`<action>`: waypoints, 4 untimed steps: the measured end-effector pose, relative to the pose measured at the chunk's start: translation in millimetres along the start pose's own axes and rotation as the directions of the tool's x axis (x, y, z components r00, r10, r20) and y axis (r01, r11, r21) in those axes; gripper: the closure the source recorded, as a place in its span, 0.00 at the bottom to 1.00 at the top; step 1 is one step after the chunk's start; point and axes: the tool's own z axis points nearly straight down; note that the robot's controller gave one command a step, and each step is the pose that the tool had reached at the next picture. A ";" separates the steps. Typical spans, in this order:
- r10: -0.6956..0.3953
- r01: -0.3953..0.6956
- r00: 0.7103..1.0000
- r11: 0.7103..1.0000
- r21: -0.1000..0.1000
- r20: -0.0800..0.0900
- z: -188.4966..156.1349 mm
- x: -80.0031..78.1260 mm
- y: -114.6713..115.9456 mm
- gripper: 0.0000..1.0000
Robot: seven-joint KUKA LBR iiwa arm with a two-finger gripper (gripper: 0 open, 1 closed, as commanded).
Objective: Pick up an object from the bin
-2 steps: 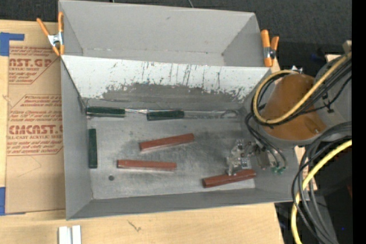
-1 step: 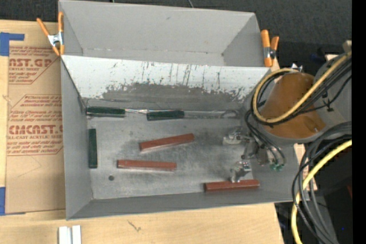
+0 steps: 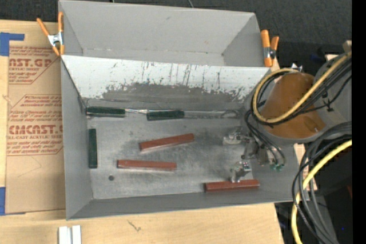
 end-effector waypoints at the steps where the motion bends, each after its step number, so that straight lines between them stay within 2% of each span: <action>1: -0.072 0.072 0.997 0.997 -0.005 -0.039 -15.5 -5.6 33.3 0.00; 2: -0.100 0.100 0.994 0.995 -0.009 -0.041 -32.9 -8.9 75.7 0.00; 3: -0.108 0.108 0.993 0.994 -0.009 -0.040 -22.3 -52.7 97.0 0.00; 4: -0.203 0.203 0.979 0.979 -0.008 -0.029 3.4 -29.9 126.8 1.00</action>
Offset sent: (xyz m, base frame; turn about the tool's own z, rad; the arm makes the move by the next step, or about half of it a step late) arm 0.0064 0.0830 0.0379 -0.1025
